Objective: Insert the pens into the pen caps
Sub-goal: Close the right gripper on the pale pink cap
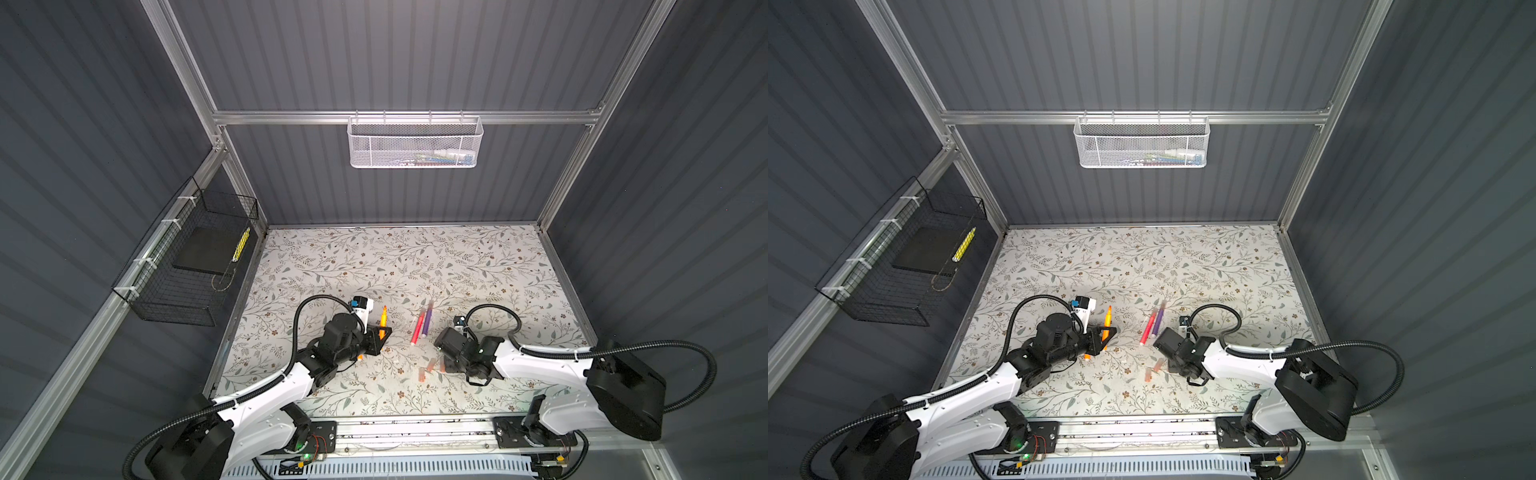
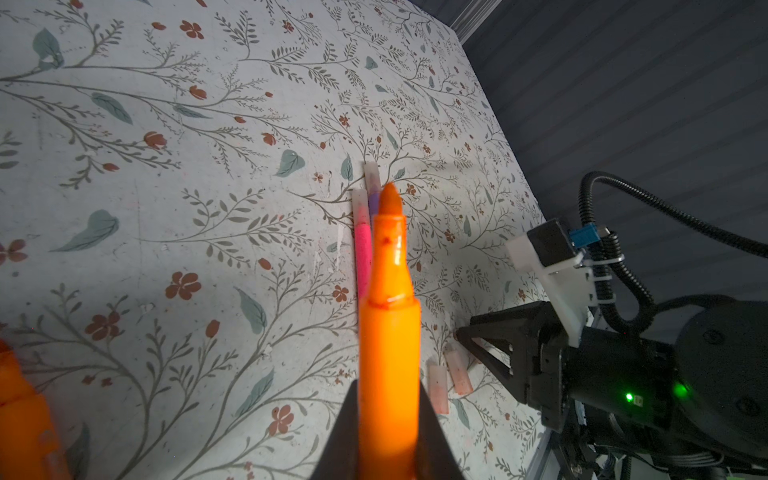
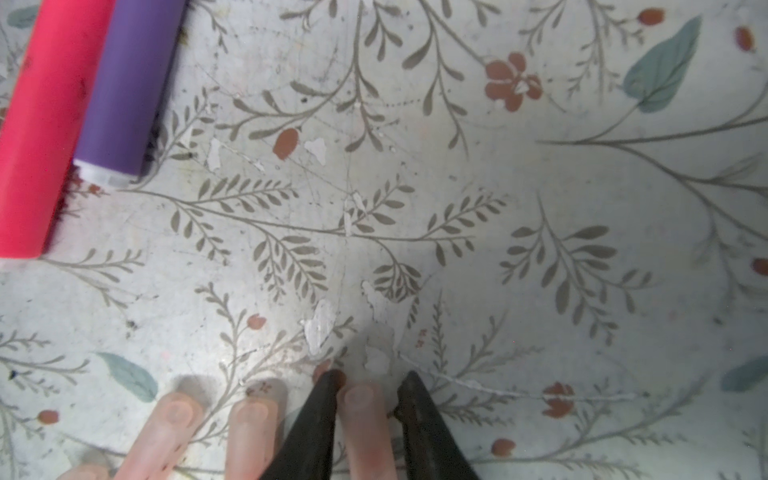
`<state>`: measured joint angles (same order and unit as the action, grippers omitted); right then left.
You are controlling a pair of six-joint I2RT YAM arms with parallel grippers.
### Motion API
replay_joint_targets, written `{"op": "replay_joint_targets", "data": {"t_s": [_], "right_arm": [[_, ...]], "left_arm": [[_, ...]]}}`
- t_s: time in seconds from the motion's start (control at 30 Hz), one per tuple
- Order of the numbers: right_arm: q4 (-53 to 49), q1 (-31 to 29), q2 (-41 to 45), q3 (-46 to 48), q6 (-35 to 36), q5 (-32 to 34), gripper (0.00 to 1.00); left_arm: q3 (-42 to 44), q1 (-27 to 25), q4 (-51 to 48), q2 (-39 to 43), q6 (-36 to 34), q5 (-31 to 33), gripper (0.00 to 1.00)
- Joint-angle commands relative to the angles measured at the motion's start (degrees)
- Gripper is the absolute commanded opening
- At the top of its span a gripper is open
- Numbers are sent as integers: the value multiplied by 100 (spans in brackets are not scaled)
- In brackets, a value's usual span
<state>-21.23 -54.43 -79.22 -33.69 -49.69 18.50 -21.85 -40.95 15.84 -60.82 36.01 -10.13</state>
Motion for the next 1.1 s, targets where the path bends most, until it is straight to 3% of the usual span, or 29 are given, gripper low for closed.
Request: {"op": "replay_joint_targets", "data": {"t_s": [0.0, 0.37, 0.73, 0.9, 1.07], "right_arm": [[-209, 12, 92, 195, 10, -155, 29], [94, 73, -450, 167, -5, -95, 30], [108, 82, -252, 223, -47, -66, 20], [32, 83, -155, 171, 34, -172, 33], [71, 48, -61, 231, 122, -362, 33]], "left_arm": [[-105, -31, 73, -46, -129, -46, 0], [-77, -29, 165, -104, -110, -94, 0], [-69, -35, 181, -100, -147, -109, 0], [-126, -36, 223, -190, -138, -182, 0], [-101, -35, 198, -164, -148, -139, 0]]}}
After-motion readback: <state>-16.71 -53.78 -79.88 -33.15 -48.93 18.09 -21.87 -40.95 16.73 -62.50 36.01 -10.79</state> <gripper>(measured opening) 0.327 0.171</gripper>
